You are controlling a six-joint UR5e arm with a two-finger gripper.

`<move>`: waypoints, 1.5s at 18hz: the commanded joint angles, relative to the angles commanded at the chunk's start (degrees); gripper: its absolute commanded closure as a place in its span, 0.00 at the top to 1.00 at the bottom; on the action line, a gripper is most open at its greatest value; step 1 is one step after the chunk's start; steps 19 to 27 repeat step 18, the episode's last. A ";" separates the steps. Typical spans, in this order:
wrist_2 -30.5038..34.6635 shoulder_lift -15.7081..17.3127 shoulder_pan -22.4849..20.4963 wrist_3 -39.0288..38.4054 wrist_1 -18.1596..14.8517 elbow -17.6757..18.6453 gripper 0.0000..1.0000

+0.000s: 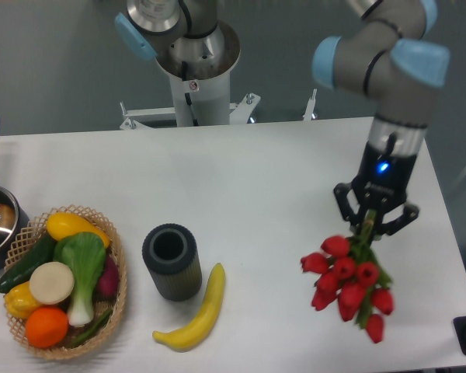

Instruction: Pick up the flowers from the table

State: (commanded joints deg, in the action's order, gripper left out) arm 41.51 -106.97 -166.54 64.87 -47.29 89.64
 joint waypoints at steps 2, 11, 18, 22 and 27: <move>-4.04 0.80 -2.03 -0.18 0.00 0.27 0.25; -6.53 1.41 -3.53 -0.18 0.00 0.97 0.25; -6.61 1.85 -3.53 -0.18 0.00 1.32 0.25; -6.61 1.85 -3.53 -0.18 0.00 1.32 0.25; -6.61 1.85 -3.53 -0.18 0.00 1.32 0.25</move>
